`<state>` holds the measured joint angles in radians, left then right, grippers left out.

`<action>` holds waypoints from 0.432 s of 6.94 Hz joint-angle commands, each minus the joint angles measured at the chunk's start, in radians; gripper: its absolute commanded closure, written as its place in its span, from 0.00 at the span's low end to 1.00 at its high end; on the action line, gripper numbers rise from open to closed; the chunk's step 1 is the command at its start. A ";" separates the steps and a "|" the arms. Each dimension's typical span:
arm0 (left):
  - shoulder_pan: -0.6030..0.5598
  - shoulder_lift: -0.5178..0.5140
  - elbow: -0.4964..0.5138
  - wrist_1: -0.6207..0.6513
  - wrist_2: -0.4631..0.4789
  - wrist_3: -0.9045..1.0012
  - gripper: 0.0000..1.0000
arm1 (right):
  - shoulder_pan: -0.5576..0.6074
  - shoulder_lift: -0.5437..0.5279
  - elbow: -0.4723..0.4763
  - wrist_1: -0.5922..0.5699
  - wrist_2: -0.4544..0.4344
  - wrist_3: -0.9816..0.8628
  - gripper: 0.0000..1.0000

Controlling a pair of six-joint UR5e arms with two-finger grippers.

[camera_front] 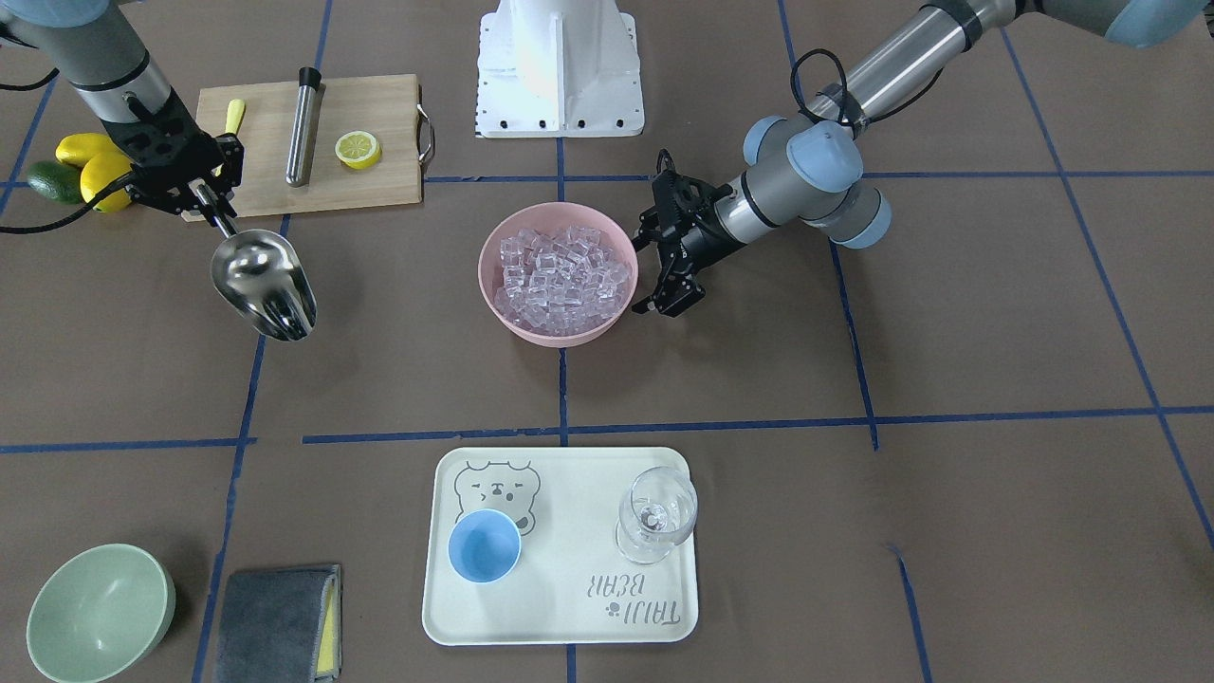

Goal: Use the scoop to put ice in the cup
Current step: 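Lift the scoop with the right gripper and carry it over the pink bowl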

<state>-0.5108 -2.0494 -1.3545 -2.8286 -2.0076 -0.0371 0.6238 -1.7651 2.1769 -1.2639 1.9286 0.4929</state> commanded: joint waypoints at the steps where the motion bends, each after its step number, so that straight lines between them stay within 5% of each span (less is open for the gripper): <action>1: 0.000 0.000 0.000 0.000 0.000 -0.001 0.00 | -0.044 0.050 0.075 -0.130 0.000 -0.058 1.00; 3: 0.000 0.000 0.000 0.000 0.001 -0.001 0.00 | -0.044 0.204 0.131 -0.383 -0.002 -0.268 1.00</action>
<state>-0.5108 -2.0494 -1.3545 -2.8286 -2.0068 -0.0383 0.5839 -1.6547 2.2673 -1.4824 1.9281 0.3318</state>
